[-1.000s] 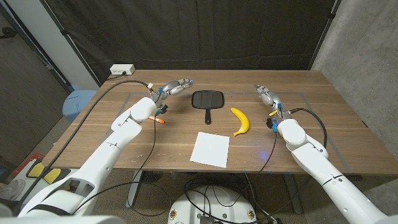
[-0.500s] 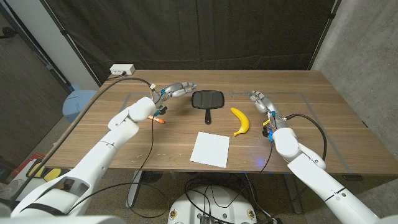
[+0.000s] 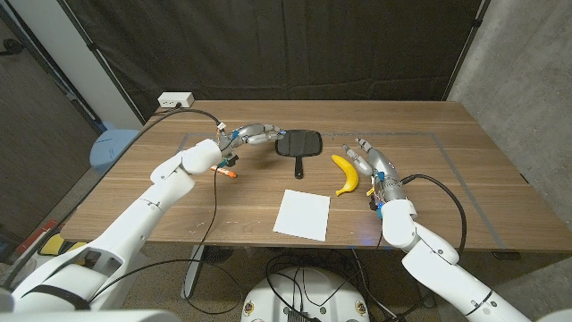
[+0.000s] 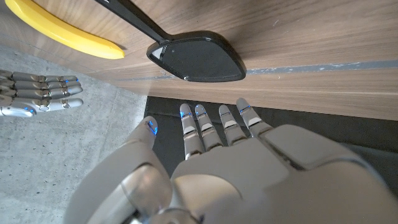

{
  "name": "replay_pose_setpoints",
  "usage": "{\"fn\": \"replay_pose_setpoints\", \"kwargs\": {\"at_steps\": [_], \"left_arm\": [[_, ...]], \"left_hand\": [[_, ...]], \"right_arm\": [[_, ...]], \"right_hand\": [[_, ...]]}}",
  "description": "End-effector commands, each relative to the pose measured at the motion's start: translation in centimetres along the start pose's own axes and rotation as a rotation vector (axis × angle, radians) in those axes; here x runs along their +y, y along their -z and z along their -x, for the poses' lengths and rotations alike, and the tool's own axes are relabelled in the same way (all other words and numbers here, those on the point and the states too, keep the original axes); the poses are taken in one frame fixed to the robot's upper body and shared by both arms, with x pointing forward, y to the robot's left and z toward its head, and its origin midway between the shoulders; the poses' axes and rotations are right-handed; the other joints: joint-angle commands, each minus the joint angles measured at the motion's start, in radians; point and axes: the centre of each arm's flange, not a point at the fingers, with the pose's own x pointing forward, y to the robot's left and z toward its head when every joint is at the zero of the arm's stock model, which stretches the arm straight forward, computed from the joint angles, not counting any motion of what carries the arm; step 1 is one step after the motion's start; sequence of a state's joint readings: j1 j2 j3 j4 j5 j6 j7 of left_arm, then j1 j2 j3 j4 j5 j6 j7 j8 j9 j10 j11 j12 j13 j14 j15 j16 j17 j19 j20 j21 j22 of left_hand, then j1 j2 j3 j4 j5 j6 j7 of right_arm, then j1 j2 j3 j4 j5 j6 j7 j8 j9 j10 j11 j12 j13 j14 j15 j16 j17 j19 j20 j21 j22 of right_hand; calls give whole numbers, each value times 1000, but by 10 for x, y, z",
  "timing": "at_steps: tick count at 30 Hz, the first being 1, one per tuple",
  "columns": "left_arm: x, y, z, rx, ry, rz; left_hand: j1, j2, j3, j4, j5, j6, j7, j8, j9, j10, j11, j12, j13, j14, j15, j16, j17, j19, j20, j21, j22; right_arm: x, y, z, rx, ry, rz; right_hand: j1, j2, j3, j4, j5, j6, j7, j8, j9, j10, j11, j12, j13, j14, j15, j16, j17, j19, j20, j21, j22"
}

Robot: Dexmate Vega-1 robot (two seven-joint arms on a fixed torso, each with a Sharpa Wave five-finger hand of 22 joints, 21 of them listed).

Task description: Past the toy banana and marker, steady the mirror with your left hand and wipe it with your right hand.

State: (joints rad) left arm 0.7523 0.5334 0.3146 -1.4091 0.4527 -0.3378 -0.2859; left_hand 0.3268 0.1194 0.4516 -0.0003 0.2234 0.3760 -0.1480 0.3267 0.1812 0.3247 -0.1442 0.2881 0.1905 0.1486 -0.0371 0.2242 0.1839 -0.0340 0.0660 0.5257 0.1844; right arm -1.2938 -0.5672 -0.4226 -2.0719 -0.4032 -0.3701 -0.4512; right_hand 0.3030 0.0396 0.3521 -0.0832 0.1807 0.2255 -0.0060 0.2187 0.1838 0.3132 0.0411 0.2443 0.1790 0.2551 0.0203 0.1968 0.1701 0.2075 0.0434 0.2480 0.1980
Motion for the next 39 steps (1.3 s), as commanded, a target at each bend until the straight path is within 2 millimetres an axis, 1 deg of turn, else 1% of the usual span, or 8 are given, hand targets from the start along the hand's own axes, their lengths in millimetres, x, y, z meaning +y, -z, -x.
{"fn": "replay_pose_setpoints", "kwargs": {"at_steps": [1,8,11,14,20,31,36,39], "left_arm": [[-3,5,1,-27,54,-37],[-4,7,0,-34,69,-40],[-4,6,-1,-39,76,-44],[-5,4,-2,-41,85,-46],[-6,0,-4,-45,95,-50],[-9,-5,-9,-48,114,-56],[-10,-6,-10,-45,117,-55],[-11,-6,-10,-43,117,-51]], "left_hand": [[14,2,17,0,-5,65,5,14,1,47,2,3,0,25,-56,3,3,10,1,-8,2],[17,5,22,0,-6,94,10,17,1,71,1,2,-1,30,-56,2,3,15,-2,-9,2],[16,6,23,1,-6,94,11,16,1,73,0,1,-1,30,-56,1,3,15,1,-10,2],[15,8,24,3,-6,94,10,13,1,71,-1,-3,-1,30,-57,1,3,15,1,-10,2],[12,11,24,8,-7,85,11,6,1,68,1,-8,-1,29,-57,0,4,15,2,-11,3],[3,12,23,18,-8,74,11,-7,1,61,2,-19,0,25,-56,-3,6,12,3,-14,3],[0,11,22,21,-8,72,12,-11,1,60,4,-22,0,26,-56,-4,6,12,1,-15,3],[-2,11,22,23,-9,72,13,-12,1,59,2,-24,0,26,-55,-4,6,12,1,-16,3]], "right_arm": [[14,-18,26,-102,53,100],[16,-26,36,-191,47,141],[17,-29,41,-246,51,175],[17,-33,45,-278,31,209],[18,-39,50,-332,-19,273],[22,-51,54,-420,-149,364],[34,-57,54,-473,-253,409],[44,-60,55,-500,-304,414]], "right_hand": [[29,-9,3,-22,8,35,3,15,3,30,-5,8,5,34,-18,6,3,20,-6,8,1],[51,-15,5,-38,11,46,2,16,3,34,-8,5,6,41,-35,3,3,32,-17,11,1],[99,-25,12,-68,17,61,-7,18,4,46,-15,2,7,59,-50,0,3,56,-45,16,0],[123,-29,16,-80,20,68,-10,20,5,49,-23,0,7,62,-59,-2,3,61,-68,16,0],[157,-44,17,-90,25,43,-17,7,5,31,-39,-12,8,61,-72,-8,3,57,-65,13,0],[153,-73,-5,-73,27,-12,-34,-18,7,-14,-51,-33,10,36,-76,-15,8,45,-37,7,4],[133,-82,-21,-60,29,-45,-43,-28,8,-41,-59,-43,11,20,-68,-17,11,37,-16,4,6],[117,-89,-34,-50,31,-65,-41,-30,9,-68,-61,-49,12,-20,-67,-25,13,14,-3,-5,8]]}}
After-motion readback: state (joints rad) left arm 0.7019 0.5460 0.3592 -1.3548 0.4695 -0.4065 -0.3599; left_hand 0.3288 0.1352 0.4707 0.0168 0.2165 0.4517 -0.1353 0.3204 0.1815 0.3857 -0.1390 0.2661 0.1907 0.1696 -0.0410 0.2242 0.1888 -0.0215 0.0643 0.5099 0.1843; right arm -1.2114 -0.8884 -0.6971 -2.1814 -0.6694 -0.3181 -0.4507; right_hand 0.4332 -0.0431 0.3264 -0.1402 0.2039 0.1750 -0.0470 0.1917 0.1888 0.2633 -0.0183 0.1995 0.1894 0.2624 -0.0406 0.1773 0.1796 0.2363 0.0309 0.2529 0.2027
